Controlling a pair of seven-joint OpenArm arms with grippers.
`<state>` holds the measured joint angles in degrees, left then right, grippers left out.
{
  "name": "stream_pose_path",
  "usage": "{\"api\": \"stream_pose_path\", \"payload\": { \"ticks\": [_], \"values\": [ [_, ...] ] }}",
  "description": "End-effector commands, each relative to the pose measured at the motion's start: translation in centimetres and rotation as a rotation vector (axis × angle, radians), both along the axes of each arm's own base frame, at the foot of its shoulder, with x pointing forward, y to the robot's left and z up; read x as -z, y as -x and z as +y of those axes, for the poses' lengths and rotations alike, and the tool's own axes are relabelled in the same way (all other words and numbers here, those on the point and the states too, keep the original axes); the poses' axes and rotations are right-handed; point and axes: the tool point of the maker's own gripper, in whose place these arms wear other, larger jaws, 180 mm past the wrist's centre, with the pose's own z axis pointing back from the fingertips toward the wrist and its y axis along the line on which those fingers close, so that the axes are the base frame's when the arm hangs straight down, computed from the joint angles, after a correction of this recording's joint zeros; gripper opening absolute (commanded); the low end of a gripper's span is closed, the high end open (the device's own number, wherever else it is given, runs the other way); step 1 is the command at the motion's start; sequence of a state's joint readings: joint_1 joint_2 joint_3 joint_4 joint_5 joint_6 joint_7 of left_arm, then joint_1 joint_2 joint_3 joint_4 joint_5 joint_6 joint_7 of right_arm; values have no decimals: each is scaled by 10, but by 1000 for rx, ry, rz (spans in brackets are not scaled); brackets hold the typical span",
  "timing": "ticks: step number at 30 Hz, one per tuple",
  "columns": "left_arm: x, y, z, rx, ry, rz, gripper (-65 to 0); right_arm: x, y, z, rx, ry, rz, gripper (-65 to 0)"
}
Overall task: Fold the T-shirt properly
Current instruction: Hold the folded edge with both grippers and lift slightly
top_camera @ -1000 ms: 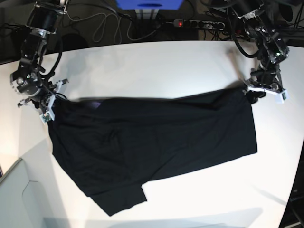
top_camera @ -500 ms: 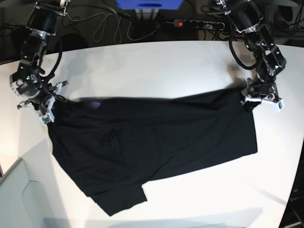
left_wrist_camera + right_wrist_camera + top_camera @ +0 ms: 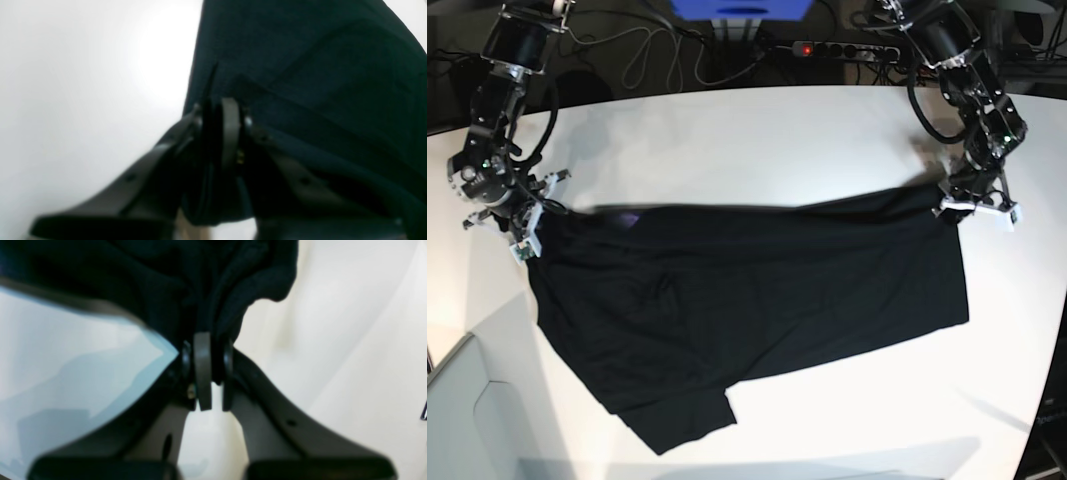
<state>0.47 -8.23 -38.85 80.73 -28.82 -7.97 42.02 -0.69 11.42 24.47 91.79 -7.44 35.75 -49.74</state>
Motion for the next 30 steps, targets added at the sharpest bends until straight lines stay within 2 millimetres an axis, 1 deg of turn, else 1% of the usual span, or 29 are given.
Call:
{"api": "stream_pose_path", "payload": {
  "ticks": [1, 3, 5, 13, 22, 25, 26, 30],
  "values": [
    [-17, -10, 6, 2, -26, -58, -616, -12, -8, -3, -16, 11, -41, -647],
    [-18, -10, 6, 3, -27, -58, -650, -12, -8, -3, -16, 11, -39, -647],
    [-20, -10, 6, 2, -31, -61, -650, -12, -8, -3, -16, 11, -39, -647],
    [-42, -9, 3, 20, -81, -106, -650, -11, -7, -3, -16, 11, -38, -647],
    [-38, -7, 4, 18, -82, -92, -650, -11, -7, -2, -16, 9, -36, -647],
    [-38, -7, 4, 17, -82, -91, -563, -11, -7, -2, -16, 9, -36, -647],
    [-38, -7, 4, 17, -82, -91, -543, -11, -7, -2, -16, 9, -36, -647],
    [-38, -8, 4, 19, -82, -92, -557, -11, -6, -2, -16, 10, -35, -647]
  ]
}}
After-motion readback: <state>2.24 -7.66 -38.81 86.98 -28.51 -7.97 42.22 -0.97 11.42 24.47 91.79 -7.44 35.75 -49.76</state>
